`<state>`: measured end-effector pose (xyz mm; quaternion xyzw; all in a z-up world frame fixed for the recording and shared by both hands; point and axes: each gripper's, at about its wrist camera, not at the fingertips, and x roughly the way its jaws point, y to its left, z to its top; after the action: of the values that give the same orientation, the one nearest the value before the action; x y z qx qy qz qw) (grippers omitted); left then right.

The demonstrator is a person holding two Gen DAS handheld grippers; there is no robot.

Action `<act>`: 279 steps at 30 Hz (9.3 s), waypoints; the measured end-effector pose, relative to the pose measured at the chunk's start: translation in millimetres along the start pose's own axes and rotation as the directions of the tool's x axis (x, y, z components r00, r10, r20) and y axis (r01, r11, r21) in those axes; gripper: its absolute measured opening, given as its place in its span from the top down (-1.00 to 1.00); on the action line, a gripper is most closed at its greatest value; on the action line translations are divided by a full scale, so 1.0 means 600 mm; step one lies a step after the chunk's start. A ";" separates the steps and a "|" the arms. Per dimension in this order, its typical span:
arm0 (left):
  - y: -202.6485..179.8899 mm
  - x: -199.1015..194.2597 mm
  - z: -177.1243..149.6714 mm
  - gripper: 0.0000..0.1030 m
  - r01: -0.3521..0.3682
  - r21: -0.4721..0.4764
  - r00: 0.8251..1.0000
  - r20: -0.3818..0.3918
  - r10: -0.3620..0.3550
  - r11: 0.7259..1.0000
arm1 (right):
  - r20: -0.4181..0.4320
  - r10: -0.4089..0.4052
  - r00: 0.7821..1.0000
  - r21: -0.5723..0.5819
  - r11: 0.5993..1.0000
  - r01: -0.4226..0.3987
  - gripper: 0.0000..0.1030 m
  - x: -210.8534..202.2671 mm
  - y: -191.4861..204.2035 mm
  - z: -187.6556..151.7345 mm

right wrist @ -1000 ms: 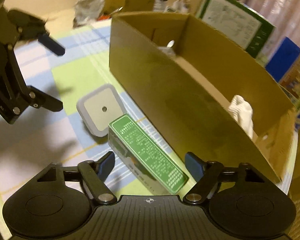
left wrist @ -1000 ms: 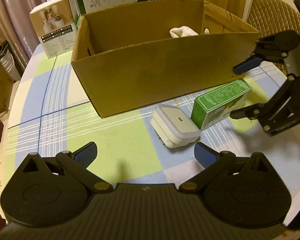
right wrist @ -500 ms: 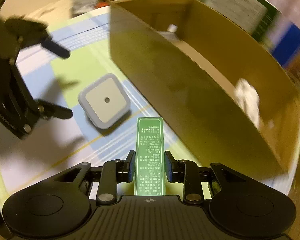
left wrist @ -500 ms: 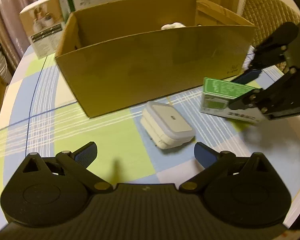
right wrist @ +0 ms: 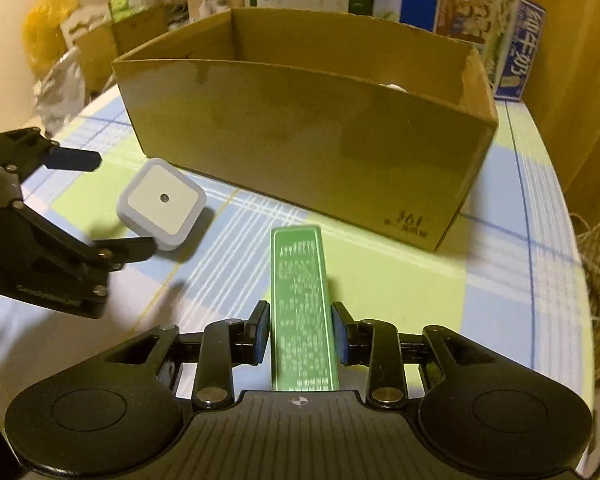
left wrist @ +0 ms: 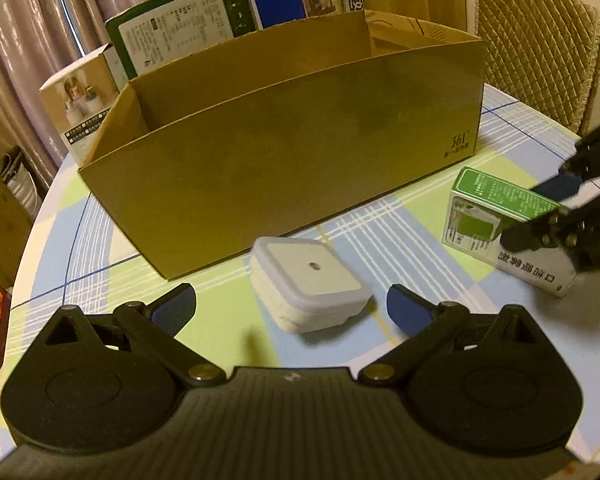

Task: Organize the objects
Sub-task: 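Lower the left tool onto the white night-light while the right tool holds the medicine box, then lift the night-light with the left tool while the right tool carries the medicine box, then carry the night-light over the box with the left tool while the right tool follows, then open the left tool to drop the night-light while the right tool releases the medicine box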

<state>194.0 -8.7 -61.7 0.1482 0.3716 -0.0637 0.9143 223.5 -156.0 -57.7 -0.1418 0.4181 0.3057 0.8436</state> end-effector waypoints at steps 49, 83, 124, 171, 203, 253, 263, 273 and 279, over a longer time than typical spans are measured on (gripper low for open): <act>-0.020 0.011 -0.043 -0.51 -0.169 0.048 0.986 0.006 0.169 0.984 | 0.069 0.004 0.998 0.132 0.991 -0.013 0.44 -0.013 -0.014 -0.031; -0.015 -0.008 -0.048 -0.24 -0.075 -0.064 0.995 -0.075 0.070 0.995 | 0.044 -0.015 0.999 0.074 0.997 0.012 0.43 0.002 -0.004 -0.021; 0.005 -0.208 -0.077 -0.23 0.003 -0.370 1.000 -0.023 -0.012 0.929 | -0.025 -0.053 0.998 0.109 0.992 0.055 0.46 -0.122 0.090 -0.113; 0.030 -0.214 0.081 -0.23 0.064 -0.293 0.997 0.065 -0.047 0.954 | 0.125 -0.036 0.991 0.135 0.991 0.019 0.47 -0.204 0.041 0.065; 0.173 -0.061 0.320 -0.23 0.110 -0.286 0.994 0.039 -0.103 0.952 | 0.136 -0.052 0.989 0.149 0.988 0.032 0.47 -0.121 -0.097 0.350; 0.170 0.069 0.296 -0.56 0.108 -0.253 0.991 -0.044 -0.123 0.961 | 0.047 -0.026 0.999 0.201 0.979 0.016 0.47 0.000 -0.128 0.333; 0.176 0.066 0.294 -0.56 0.109 -0.260 0.991 -0.041 -0.124 0.959 | 0.045 -0.028 0.999 0.192 0.981 0.018 0.47 0.003 -0.121 0.339; 0.187 0.069 0.293 -0.56 0.108 -0.274 0.992 -0.040 -0.124 0.956 | 0.060 -0.029 0.998 0.209 0.978 0.016 0.47 0.009 -0.118 0.346; 0.194 0.071 0.289 -0.56 0.102 -0.284 0.992 -0.041 -0.118 0.953 | 0.152 -0.025 0.988 0.248 0.969 -0.014 -0.37 0.007 -0.130 0.356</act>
<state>365.1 46.1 52.4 -0.0023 0.4106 -0.0567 0.9100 406.8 -108.9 68.1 -0.0121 0.3863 0.2586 0.8853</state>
